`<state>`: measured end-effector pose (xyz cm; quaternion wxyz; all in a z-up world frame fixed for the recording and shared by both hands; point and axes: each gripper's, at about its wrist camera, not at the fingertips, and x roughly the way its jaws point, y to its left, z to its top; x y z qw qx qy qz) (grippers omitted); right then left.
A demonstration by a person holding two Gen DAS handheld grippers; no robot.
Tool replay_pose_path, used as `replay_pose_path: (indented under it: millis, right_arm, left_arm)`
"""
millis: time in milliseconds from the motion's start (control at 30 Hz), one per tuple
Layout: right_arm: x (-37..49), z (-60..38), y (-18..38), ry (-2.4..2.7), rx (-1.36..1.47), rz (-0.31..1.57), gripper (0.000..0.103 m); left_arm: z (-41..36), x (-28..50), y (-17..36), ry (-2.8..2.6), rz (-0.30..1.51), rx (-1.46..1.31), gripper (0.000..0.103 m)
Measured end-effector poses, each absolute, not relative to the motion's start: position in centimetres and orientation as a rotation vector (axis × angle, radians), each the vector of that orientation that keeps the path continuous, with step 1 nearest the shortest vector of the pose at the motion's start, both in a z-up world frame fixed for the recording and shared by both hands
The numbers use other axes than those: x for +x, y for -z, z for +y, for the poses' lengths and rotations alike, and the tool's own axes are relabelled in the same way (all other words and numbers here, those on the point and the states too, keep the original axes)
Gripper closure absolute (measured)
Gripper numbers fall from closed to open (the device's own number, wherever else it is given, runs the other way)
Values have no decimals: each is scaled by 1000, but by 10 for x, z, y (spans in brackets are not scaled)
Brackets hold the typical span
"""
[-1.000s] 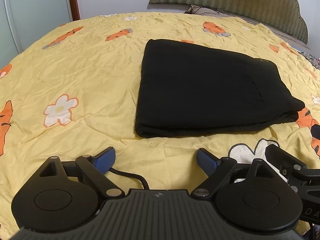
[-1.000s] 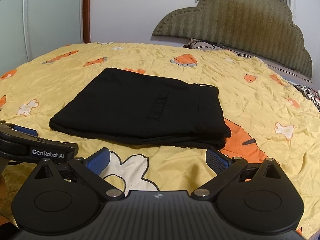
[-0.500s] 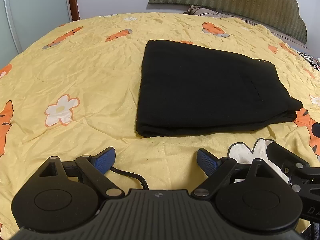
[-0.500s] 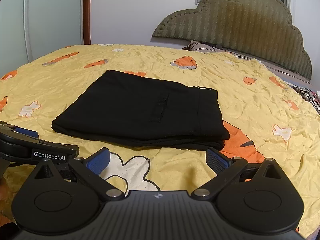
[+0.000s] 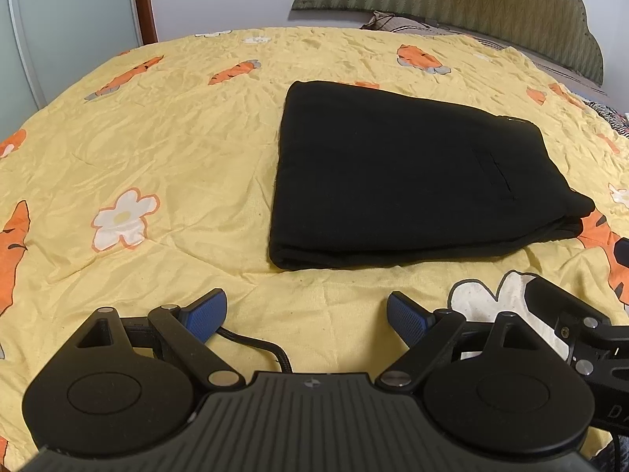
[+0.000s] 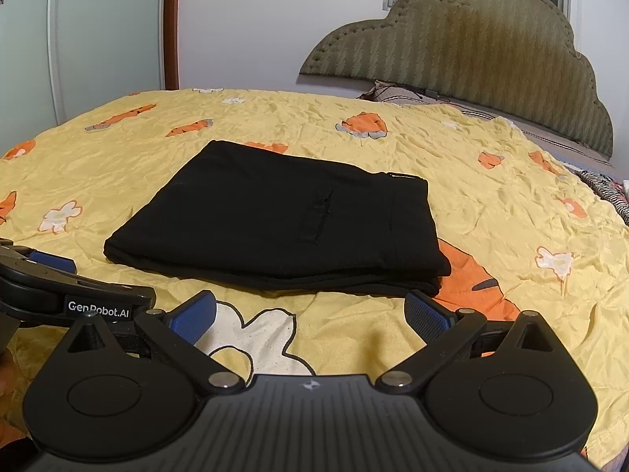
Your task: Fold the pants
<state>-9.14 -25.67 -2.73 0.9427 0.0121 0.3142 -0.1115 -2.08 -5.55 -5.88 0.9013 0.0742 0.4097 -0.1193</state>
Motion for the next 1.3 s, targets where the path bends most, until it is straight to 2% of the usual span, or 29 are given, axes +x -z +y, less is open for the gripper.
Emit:
replay_pose_path:
  millis: [1300]
  right_arm:
    - [-91,-257,29,226,32,649,0]
  left_arm:
    - [-56,-22,59,247,847,156,12]
